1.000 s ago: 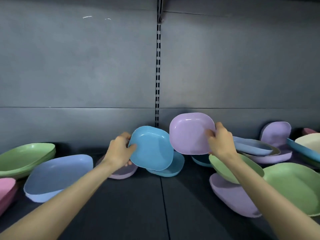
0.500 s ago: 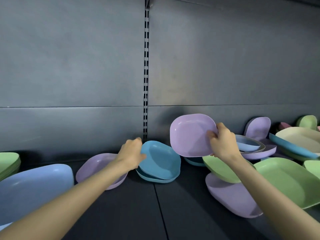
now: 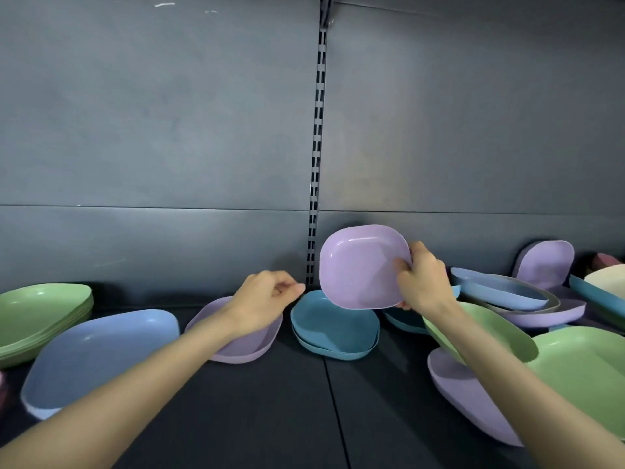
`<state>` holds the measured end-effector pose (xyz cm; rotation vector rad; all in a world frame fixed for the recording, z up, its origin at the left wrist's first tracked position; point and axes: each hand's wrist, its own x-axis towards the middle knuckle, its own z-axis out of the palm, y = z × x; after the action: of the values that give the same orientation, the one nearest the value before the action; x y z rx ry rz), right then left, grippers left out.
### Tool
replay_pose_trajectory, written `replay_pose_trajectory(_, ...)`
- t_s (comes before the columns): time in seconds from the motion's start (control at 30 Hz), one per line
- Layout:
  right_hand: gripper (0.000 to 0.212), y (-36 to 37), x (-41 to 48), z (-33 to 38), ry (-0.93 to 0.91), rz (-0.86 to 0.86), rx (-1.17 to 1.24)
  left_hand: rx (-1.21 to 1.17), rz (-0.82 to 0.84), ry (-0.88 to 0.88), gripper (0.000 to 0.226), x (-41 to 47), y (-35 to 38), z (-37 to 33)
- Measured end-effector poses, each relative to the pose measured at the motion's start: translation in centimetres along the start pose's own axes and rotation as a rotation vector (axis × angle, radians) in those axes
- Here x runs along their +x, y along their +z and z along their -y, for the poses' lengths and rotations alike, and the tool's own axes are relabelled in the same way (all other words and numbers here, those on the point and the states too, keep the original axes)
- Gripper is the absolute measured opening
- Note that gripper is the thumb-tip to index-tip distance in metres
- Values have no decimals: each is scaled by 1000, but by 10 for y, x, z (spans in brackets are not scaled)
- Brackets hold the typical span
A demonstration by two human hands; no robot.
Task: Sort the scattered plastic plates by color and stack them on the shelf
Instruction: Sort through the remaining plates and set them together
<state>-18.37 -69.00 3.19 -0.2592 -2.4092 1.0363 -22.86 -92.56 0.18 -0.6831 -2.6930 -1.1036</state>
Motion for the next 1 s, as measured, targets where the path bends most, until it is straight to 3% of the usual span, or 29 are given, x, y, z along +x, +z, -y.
replay_pose_trajectory(0.13,5,25,-6,28,-78,142,70,-202,-1,-26,31,-12,-18,4)
replay_pose_trajectory(0.23,8,45,-11,45,-142,256,120,-254,-74,-36,23,-16,-31,11)
replay_pose_trajectory(0.4,19,74,-14,58,-279,269,46,-90,-203,-48,15,-27,-57,34)
replay_pose_trajectory(0.53,22,98,-16,63,-286,287,48,43,-182,-87,27,-30,-69,54)
replay_pose_trajectory(0.8,28,127,-13,56,-248,411,-329,350,63,-229,32,-17,-73,82)
replay_pose_trajectory(1.0,41,135,-15,57,-331,394,-693,480,188,-268,32,-9,-71,91)
